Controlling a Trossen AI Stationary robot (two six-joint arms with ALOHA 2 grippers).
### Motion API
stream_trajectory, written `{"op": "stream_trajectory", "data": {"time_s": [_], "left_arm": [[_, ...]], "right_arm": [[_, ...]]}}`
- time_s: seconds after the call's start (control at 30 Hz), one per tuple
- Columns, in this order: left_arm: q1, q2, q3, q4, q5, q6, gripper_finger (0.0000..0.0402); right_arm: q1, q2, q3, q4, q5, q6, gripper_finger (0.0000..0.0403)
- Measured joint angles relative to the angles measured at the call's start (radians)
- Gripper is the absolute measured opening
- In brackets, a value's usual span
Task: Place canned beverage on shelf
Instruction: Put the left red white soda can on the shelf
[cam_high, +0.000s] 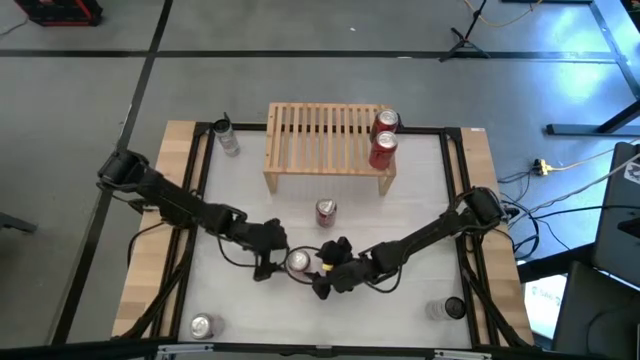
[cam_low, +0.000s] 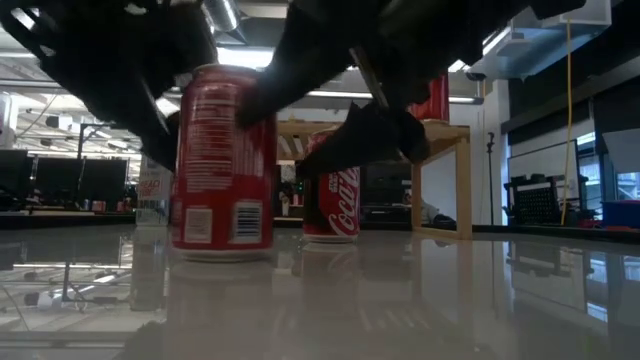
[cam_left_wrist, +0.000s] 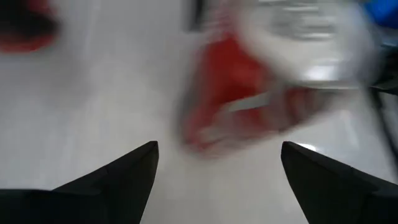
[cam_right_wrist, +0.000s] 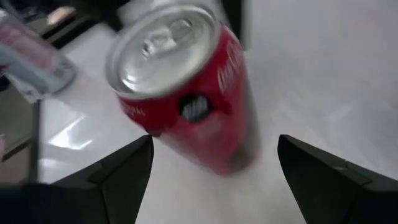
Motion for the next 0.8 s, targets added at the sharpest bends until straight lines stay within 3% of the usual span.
{"op": "stream_trajectory", "data": {"time_s": [0.23,0.57,0.7,0.8], "left_arm": [[-0.054,-0.002,-0.002,0.082,0.071,0.012,0.0335],[-0.072,-0.021,0.002,0.063,0.233,0.003,0.0335],[-0.072,-0.07,0.002,-0.038,0.221,-0.013,0.0335],[-0.073,-0.089,0.001,-0.113,0.103,-0.012,0.0335]], "right_arm": [[0.0,0.0,0.0,-0.085,-0.004,-0.006,0.033],[-0.004,0.0,0.0,-0.12,-0.036,0.019,0.033],[0.005,0.0,0.017,-0.122,-0.109,0.014,0.033],[0.017,0.0,0.027,-0.108,-0.091,-0.01,0.033]]}}
